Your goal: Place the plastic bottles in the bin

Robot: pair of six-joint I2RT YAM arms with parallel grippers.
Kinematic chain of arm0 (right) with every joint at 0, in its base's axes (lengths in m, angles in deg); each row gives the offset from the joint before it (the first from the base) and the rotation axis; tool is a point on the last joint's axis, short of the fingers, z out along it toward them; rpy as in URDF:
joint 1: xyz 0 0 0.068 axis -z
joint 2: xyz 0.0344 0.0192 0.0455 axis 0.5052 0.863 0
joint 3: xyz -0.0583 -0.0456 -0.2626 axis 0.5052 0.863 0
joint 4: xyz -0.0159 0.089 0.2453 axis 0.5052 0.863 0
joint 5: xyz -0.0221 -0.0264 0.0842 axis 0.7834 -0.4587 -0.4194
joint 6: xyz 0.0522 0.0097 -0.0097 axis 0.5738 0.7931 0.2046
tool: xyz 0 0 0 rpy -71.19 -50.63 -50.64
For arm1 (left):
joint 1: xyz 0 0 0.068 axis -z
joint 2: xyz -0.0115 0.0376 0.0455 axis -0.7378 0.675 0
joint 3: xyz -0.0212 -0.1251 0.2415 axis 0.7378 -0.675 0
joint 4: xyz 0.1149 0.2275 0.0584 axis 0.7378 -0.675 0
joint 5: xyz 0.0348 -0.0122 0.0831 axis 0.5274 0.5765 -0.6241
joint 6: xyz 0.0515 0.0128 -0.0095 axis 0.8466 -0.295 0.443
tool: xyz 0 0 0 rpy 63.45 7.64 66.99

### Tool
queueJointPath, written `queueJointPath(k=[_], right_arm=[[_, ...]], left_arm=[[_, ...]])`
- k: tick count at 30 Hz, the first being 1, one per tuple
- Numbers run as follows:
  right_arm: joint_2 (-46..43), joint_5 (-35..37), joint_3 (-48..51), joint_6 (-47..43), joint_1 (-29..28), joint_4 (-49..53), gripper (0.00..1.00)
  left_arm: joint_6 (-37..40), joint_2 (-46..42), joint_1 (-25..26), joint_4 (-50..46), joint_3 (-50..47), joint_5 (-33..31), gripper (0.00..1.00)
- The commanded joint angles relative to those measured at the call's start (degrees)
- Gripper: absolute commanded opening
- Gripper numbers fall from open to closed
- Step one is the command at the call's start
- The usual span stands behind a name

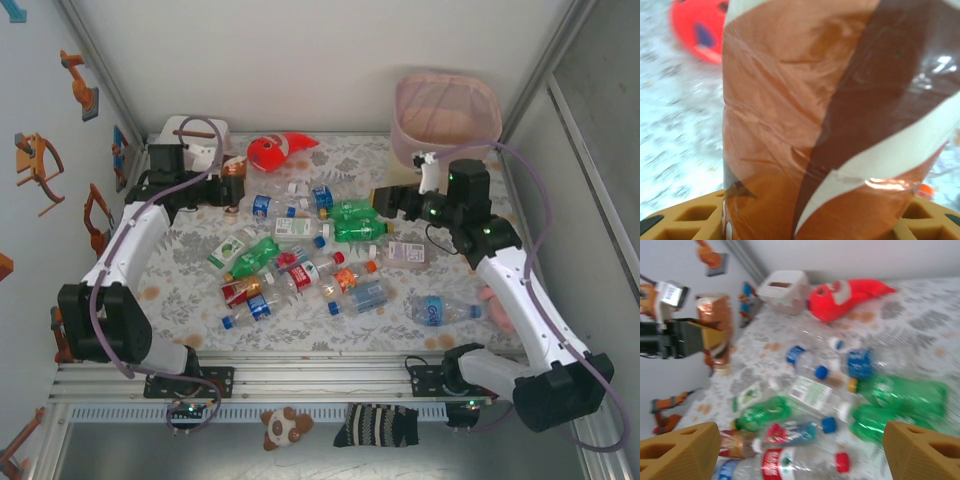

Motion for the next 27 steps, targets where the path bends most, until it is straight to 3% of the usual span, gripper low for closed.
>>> queueJointPath(k=[1,9,18,27], right_arm=[[1.75,-4.32,-4.4,1.54,-3.38,-4.9,0.84],[5.53,-7.82,-9.53,-1.11,-12.42,-15.43,0.84],[11.28,-11.1,-18.32,-3.3,-18.76,-19.46,0.84],[14.4,-14.05,-24.07,-7.57,-23.66,-18.21,0.84]], left_arm=[[-2.49,-3.91,1.98,11.35,-1.88,13.01,0.48],[-11.37,-9.44,7.04,28.15,-4.79,21.53,0.45],[-8.57,-14.18,14.85,30.05,-3.2,27.32,0.45],[-3.92,-16.02,20.57,27.4,-0.87,28.64,0.45]])
